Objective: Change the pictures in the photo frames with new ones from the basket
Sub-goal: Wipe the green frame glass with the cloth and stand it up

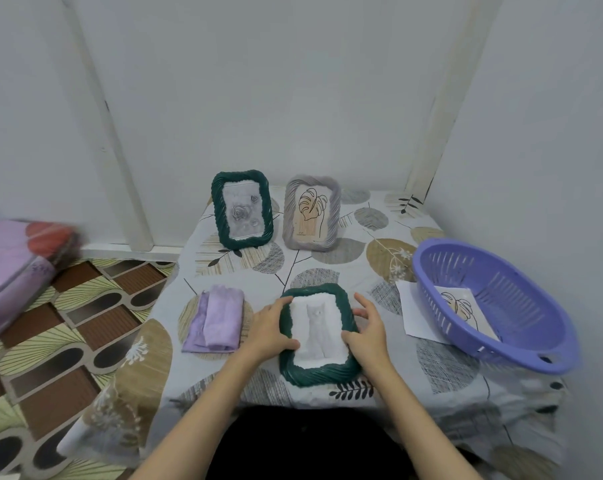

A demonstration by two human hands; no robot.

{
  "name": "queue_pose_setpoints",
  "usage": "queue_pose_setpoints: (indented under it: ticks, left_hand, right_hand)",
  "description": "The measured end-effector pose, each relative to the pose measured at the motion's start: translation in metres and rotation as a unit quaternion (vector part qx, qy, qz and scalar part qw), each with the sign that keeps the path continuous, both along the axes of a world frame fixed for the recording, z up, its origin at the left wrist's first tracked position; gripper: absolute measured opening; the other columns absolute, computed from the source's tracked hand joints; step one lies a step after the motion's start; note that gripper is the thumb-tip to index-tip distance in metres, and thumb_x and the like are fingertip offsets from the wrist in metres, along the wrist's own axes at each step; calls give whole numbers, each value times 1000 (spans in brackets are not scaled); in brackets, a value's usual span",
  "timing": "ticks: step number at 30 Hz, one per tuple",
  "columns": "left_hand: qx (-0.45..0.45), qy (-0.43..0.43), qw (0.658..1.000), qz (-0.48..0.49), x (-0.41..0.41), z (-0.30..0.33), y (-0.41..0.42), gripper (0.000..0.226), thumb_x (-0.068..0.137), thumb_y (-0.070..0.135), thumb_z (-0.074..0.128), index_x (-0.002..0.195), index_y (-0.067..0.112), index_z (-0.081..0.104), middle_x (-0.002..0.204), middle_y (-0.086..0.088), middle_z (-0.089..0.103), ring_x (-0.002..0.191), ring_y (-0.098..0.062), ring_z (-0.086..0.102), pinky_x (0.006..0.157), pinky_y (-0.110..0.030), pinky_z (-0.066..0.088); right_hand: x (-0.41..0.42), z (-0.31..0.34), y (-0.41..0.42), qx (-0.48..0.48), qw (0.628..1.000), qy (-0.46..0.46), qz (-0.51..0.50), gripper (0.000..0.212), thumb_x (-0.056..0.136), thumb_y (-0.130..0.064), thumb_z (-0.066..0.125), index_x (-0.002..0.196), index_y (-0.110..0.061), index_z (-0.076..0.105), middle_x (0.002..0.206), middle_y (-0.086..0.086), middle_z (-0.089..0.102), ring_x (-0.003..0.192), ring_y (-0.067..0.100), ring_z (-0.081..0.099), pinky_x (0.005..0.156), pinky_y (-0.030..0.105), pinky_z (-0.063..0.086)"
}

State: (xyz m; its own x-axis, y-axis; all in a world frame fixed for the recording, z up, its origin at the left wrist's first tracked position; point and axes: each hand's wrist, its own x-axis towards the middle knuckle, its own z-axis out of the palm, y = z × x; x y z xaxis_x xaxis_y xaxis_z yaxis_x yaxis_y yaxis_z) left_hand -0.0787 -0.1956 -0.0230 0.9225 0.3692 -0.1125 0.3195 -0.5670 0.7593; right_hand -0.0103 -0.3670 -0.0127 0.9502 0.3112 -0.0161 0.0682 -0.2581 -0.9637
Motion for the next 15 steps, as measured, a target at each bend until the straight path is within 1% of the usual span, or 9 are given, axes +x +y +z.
queue_pose_setpoints:
  ticks: [2, 4, 5, 7, 9, 12, 13, 14, 15]
  left_hand:
    - [-103, -67, 992, 28, 0, 3, -2, 89, 62, 1, 78, 136, 26, 35, 134, -4, 39, 122, -24, 43, 102, -33, 39]
    - [-225, -135, 963, 53, 0, 13, -8, 94, 61, -11, 73, 132, 37, 35, 134, 3, 35, 117, -26, 48, 91, -31, 48]
    - [-270, -158, 948, 57, 0, 17, -11, 95, 62, -15, 69, 130, 42, 36, 133, 5, 35, 116, -28, 51, 85, -31, 51]
    - [-327, -180, 926, 49, 2, 27, -16, 95, 66, -22, 61, 124, 50, 38, 133, 4, 40, 115, -30, 52, 76, -31, 52]
    - [-359, -195, 912, 38, 3, 38, -18, 96, 68, -26, 56, 122, 52, 41, 131, 2, 46, 113, -28, 54, 73, -34, 52]
    - [-374, -218, 901, 15, 2, 54, -19, 96, 69, -28, 53, 126, 48, 42, 128, 10, 48, 100, -23, 60, 72, -36, 54]
    - [-367, -226, 902, 6, 2, 59, -19, 96, 69, -29, 52, 126, 48, 42, 127, 13, 47, 94, -21, 62, 72, -36, 54]
    - [-357, -232, 905, -3, 1, 62, -19, 97, 69, -29, 52, 126, 49, 42, 127, 16, 47, 86, -21, 62, 71, -36, 54]
    - [-352, -236, 906, -11, 1, 66, -20, 97, 69, -29, 52, 126, 49, 41, 127, 18, 47, 80, -20, 61, 69, -35, 54]
  right_hand:
    - [1, 4, -7, 69, 998, 7, -11, 74, 71, 18, 55, 128, -28, 44, 112, 1, 55, 79, 22, 61, 66, 36, 50]
    - [2, 14, -12, 125, 992, 0, -15, 78, 72, 22, 55, 127, -32, 42, 111, -4, 55, 73, 20, 62, 57, 30, 49]
    - [2, 20, -14, 147, 989, -6, -13, 79, 73, 23, 55, 127, -32, 41, 110, -4, 55, 73, 18, 62, 56, 27, 49]
    - [4, 31, -18, 167, 985, -33, 1, 83, 73, 23, 56, 130, -34, 36, 111, -2, 54, 75, 15, 63, 59, 26, 51]
    - [8, 41, -22, 164, 984, -67, 22, 88, 73, 22, 57, 134, -36, 31, 114, 0, 53, 78, 9, 64, 64, 27, 53]
    - [12, 54, -29, 135, 984, -103, 58, 96, 74, 21, 58, 138, -39, 20, 123, 3, 48, 90, 0, 64, 70, 24, 55]
    - [13, 59, -30, 129, 983, -109, 71, 98, 74, 21, 58, 138, -41, 16, 127, 6, 46, 97, 1, 63, 71, 23, 55]
    - [15, 62, -31, 130, 982, -109, 85, 100, 74, 20, 58, 137, -45, 14, 130, 7, 45, 100, 5, 63, 72, 25, 56]
    - [17, 65, -33, 137, 981, -100, 96, 102, 75, 20, 58, 134, -49, 12, 130, 6, 45, 98, 11, 65, 73, 28, 57]
